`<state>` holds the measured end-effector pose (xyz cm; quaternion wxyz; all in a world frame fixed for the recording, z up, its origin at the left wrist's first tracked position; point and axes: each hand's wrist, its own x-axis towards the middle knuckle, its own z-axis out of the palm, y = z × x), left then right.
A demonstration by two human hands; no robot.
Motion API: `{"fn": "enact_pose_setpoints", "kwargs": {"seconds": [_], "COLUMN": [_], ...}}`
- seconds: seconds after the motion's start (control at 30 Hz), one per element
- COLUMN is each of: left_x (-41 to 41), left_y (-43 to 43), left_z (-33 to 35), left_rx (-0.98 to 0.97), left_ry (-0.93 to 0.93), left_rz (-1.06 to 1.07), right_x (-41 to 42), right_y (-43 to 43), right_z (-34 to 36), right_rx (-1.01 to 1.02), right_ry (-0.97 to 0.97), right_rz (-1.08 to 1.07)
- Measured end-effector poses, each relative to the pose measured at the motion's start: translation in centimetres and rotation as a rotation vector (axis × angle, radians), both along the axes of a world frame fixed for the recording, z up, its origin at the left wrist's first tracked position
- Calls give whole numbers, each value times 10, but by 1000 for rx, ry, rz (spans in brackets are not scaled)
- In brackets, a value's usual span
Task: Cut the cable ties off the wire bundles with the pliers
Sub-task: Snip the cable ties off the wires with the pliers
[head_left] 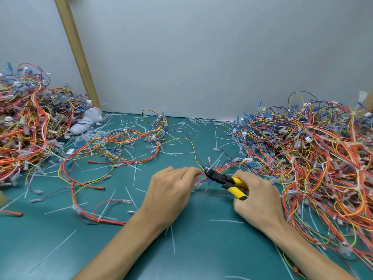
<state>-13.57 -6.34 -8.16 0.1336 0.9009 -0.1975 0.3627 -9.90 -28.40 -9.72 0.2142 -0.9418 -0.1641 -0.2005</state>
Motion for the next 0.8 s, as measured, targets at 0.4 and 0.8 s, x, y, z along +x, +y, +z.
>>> {"fn": "enact_pose_setpoints", "kwargs": {"seconds": [0.4, 0.8], "left_x": [11, 7], "left_y": [7, 7], "left_z": [-18, -14], "left_rx": [-455, -284], "left_ry": [477, 377], "left_rz": [-99, -31], "right_x": [2, -2], "right_y": [3, 4], "right_z": [0, 3], "right_rx": [-139, -114], "right_ry": [-1, -6], "right_rz": [21, 75]}}
